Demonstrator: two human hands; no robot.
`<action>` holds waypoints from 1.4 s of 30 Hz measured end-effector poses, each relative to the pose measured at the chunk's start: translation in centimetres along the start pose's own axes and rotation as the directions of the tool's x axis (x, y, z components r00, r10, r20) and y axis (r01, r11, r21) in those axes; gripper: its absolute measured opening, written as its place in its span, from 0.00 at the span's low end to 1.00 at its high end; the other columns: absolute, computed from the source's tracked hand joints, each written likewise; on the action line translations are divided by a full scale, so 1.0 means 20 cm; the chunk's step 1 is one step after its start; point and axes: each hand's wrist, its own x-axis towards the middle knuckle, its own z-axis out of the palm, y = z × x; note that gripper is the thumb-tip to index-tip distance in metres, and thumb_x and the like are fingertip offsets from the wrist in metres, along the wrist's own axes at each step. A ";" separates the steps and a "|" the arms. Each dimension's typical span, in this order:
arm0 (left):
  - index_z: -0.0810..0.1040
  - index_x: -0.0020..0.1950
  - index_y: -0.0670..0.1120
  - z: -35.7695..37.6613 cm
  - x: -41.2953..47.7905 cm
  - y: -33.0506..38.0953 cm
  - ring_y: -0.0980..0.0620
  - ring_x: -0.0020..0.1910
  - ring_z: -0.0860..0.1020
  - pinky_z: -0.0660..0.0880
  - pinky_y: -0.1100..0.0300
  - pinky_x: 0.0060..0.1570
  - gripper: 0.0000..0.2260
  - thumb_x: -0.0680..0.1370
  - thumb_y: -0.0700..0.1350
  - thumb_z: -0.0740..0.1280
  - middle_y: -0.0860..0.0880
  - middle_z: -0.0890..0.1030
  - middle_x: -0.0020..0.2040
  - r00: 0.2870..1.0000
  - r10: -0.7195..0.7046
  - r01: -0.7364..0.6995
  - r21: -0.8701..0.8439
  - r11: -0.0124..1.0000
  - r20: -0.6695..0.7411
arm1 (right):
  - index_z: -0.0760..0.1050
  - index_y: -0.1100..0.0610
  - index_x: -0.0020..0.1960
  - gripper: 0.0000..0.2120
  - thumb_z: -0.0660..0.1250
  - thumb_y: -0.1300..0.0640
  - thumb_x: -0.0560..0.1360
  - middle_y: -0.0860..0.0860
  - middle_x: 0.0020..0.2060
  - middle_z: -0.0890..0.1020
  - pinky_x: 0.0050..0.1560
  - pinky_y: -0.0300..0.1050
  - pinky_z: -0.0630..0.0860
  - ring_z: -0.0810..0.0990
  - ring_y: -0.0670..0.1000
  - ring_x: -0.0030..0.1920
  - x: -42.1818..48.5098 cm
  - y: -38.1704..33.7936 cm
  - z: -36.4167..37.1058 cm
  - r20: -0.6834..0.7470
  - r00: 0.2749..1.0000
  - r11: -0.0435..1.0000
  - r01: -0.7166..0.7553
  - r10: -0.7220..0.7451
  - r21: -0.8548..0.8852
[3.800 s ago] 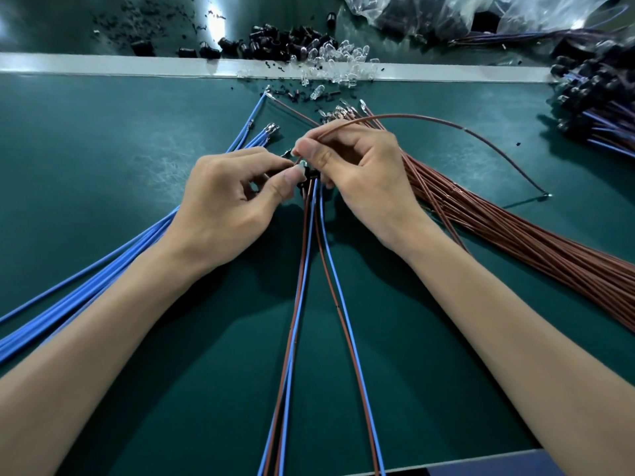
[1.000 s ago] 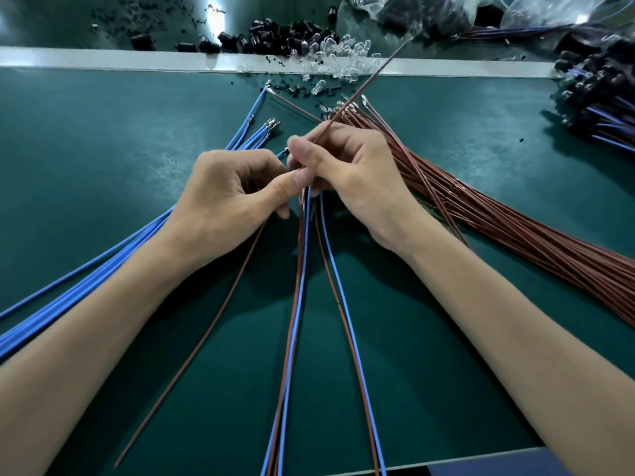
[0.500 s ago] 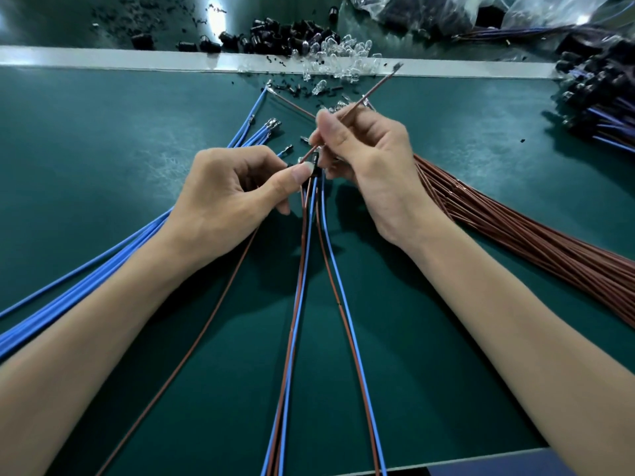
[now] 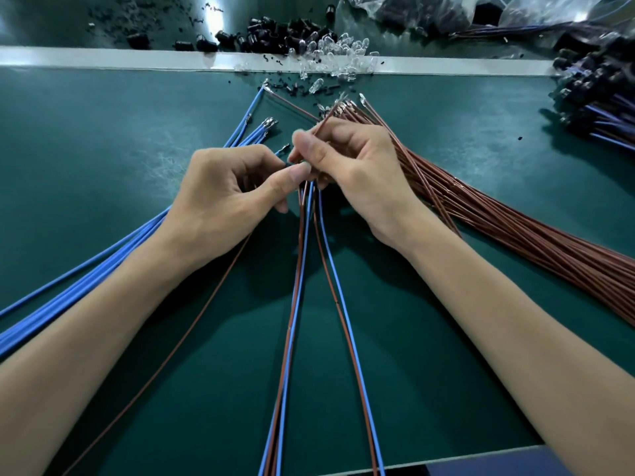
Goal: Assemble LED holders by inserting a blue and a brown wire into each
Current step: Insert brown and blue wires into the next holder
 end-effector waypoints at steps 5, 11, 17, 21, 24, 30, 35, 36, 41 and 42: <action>0.79 0.38 0.47 0.00 0.00 0.00 0.45 0.29 0.75 0.72 0.51 0.32 0.11 0.75 0.54 0.68 0.50 0.79 0.29 1.000 0.014 -0.014 0.032 0.999 -0.014 | 0.79 0.56 0.37 0.10 0.66 0.58 0.77 0.44 0.28 0.79 0.35 0.32 0.72 0.77 0.41 0.31 0.00 0.00 0.01 -0.010 1.000 1.000 -0.001 0.001 0.008; 0.82 0.43 0.44 0.00 0.01 -0.05 0.51 0.38 0.75 0.74 0.55 0.40 0.14 0.74 0.55 0.69 0.49 0.78 0.39 0.977 0.119 -0.039 0.399 0.916 -0.176 | 0.78 0.54 0.38 0.11 0.63 0.54 0.78 0.46 0.33 0.80 0.34 0.37 0.72 0.77 0.44 0.31 0.01 0.00 0.00 -0.104 0.994 0.999 -0.027 0.031 0.036; 0.81 0.43 0.45 0.00 0.01 -0.08 0.44 0.39 0.78 0.74 0.50 0.43 0.08 0.71 0.49 0.73 0.46 0.80 0.40 0.970 0.114 0.023 0.546 0.837 -0.215 | 0.78 0.54 0.39 0.11 0.63 0.56 0.79 0.44 0.33 0.81 0.33 0.35 0.72 0.77 0.43 0.32 0.01 0.00 0.01 -0.083 0.996 0.999 -0.042 0.043 0.019; 0.79 0.43 0.44 -0.01 0.00 -0.07 0.44 0.38 0.78 0.75 0.50 0.42 0.08 0.70 0.46 0.74 0.46 0.81 0.39 0.965 0.121 0.023 0.535 0.845 -0.232 | 0.78 0.54 0.40 0.11 0.62 0.56 0.79 0.43 0.34 0.81 0.34 0.36 0.72 0.76 0.43 0.33 0.01 0.00 0.01 -0.068 0.997 0.999 -0.039 0.040 0.017; 0.80 0.44 0.44 -0.01 0.00 -0.07 0.44 0.42 0.77 0.74 0.50 0.45 0.09 0.70 0.47 0.74 0.45 0.80 0.41 0.962 0.124 0.032 0.549 0.835 -0.244 | 0.78 0.54 0.40 0.11 0.62 0.55 0.79 0.43 0.35 0.82 0.35 0.36 0.72 0.77 0.43 0.33 0.01 0.00 0.01 -0.063 0.997 0.999 -0.037 0.037 0.012; 0.79 0.42 0.44 -0.01 0.01 -0.06 0.45 0.36 0.78 0.73 0.53 0.41 0.08 0.70 0.47 0.74 0.50 0.80 0.36 0.956 0.088 0.074 0.524 0.849 -0.278 | 0.78 0.54 0.40 0.10 0.63 0.54 0.78 0.43 0.35 0.82 0.34 0.36 0.72 0.76 0.43 0.33 0.01 0.01 0.01 -0.062 0.998 0.999 -0.032 0.032 0.007; 0.79 0.42 0.46 -0.02 0.00 -0.05 0.43 0.34 0.78 0.75 0.49 0.41 0.08 0.69 0.47 0.75 0.50 0.78 0.32 0.954 0.067 0.106 0.538 0.836 -0.292 | 0.78 0.54 0.39 0.10 0.62 0.54 0.78 0.42 0.34 0.82 0.34 0.36 0.72 0.76 0.43 0.33 0.01 0.01 0.01 -0.063 0.997 0.999 -0.032 0.033 0.021; 0.80 0.41 0.46 -0.02 0.00 -0.05 0.43 0.33 0.78 0.76 0.49 0.41 0.07 0.69 0.47 0.75 0.51 0.77 0.31 0.954 0.064 0.106 0.528 0.843 -0.294 | 0.78 0.54 0.40 0.10 0.63 0.54 0.78 0.42 0.34 0.81 0.34 0.36 0.72 0.76 0.43 0.33 0.01 0.01 0.01 -0.061 0.998 0.999 -0.031 0.032 0.020; 0.81 0.42 0.47 -0.03 0.00 -0.04 0.44 0.34 0.79 0.77 0.48 0.43 0.07 0.69 0.47 0.75 0.53 0.77 0.32 0.953 0.032 0.122 0.479 0.869 -0.300 | 0.78 0.54 0.40 0.10 0.62 0.53 0.77 0.44 0.36 0.82 0.34 0.36 0.72 0.77 0.44 0.33 0.01 0.01 0.01 -0.059 0.998 0.998 -0.036 0.039 0.049; 0.81 0.42 0.48 -0.03 0.00 -0.04 0.45 0.34 0.79 0.77 0.48 0.43 0.06 0.69 0.47 0.75 0.53 0.77 0.32 0.952 0.024 0.127 0.464 0.877 -0.306 | 0.78 0.54 0.40 0.11 0.61 0.52 0.77 0.45 0.36 0.82 0.34 0.36 0.72 0.77 0.44 0.32 0.02 0.01 0.01 -0.059 0.997 0.997 -0.043 0.047 0.068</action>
